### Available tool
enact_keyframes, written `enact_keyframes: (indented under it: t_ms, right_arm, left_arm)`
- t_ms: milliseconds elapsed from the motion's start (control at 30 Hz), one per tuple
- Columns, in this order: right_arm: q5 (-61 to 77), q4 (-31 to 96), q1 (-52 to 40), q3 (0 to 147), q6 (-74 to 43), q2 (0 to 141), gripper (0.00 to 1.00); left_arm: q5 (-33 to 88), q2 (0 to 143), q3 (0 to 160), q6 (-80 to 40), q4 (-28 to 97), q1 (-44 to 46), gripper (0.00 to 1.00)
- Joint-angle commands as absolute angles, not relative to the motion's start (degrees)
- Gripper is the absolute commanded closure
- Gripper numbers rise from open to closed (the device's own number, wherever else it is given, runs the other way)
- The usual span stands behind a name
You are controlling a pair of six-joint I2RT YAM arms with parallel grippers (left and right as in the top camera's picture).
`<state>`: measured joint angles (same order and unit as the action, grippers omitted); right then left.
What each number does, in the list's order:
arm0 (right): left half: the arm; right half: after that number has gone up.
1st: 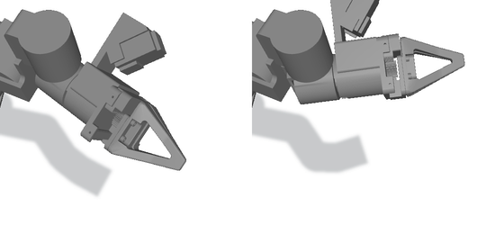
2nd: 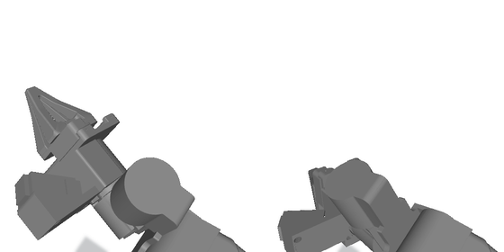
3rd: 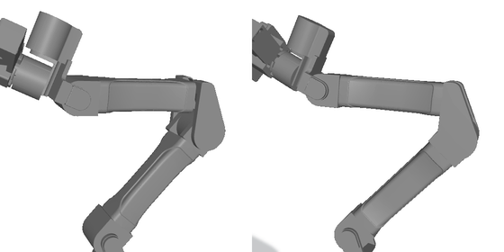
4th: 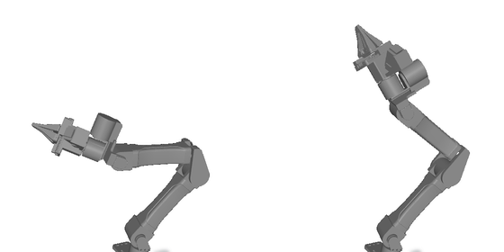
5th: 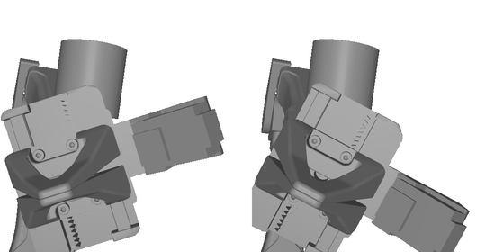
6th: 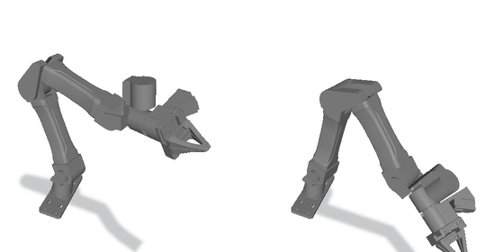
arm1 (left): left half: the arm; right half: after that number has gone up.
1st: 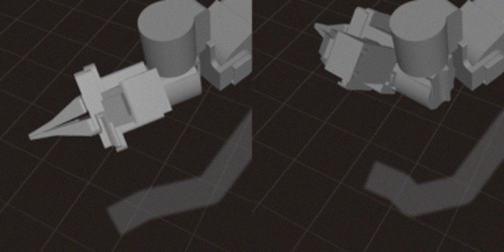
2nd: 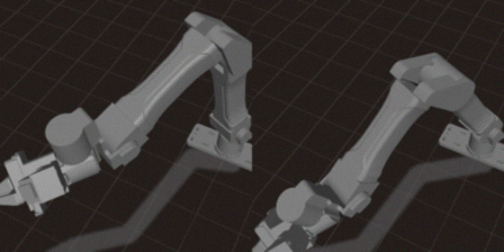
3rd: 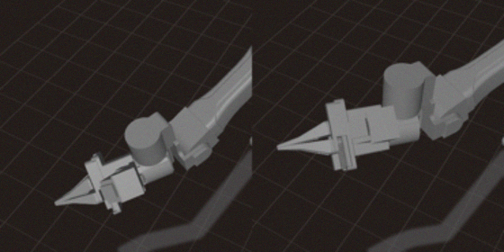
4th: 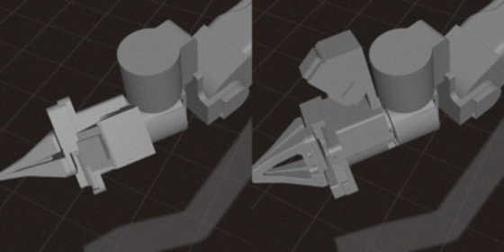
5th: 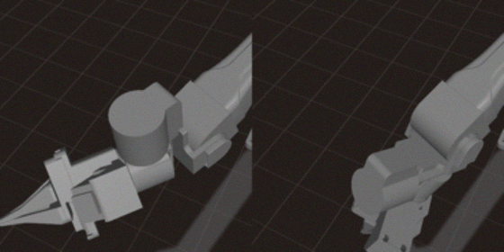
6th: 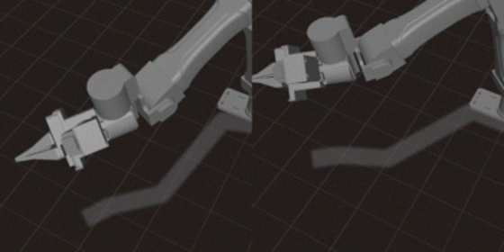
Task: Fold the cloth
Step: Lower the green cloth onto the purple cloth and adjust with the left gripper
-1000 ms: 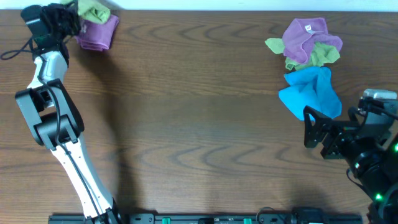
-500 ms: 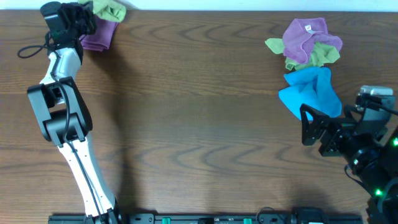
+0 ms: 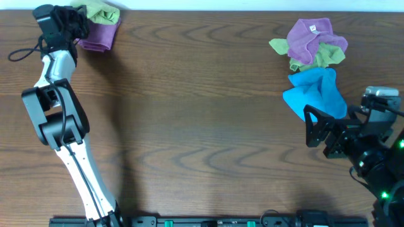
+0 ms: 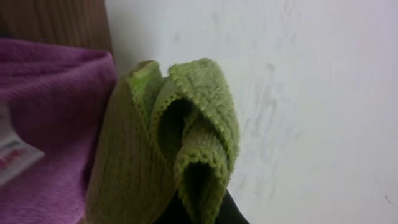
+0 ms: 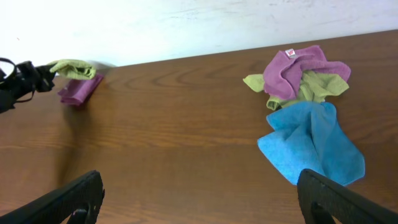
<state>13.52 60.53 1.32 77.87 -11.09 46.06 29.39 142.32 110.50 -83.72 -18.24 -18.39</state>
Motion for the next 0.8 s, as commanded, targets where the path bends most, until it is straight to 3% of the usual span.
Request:
enact_keyframes:
  t_ms: [0, 300, 567, 600, 667, 767]
  right_arm:
    - [13.98, 60.18, 1.48, 78.76, -11.79, 46.11, 0.01]
    - [14.26, 58.48, 1.45, 78.76, -12.21, 46.15, 0.01]
    - [14.46, 57.21, 1.48, 78.76, -12.21, 46.15, 0.01]
    - [14.46, 57.12, 1.45, 78.76, -12.21, 46.19, 0.01]
    - [14.63, 57.08, 1.45, 78.76, -12.21, 46.26, 0.01]
    - [15.09, 56.97, 1.45, 78.76, -12.21, 46.52, 0.01]
  left_arm:
    - [29.39, 142.19, 111.02, -81.14, -18.55, -18.79, 0.94]
    - [30.04, 142.19, 111.02, -80.62, -3.81, -18.85, 0.94]
    - [36.23, 142.19, 111.02, -78.30, -3.25, -19.70, 0.91]
    - [36.99, 142.19, 111.02, -78.15, -3.27, -19.92, 0.86]
    - [37.67, 142.19, 111.02, -77.41, -3.27, -20.49, 0.65]
    - [39.16, 142.19, 111.02, -76.18, -3.22, -21.58, 0.49]
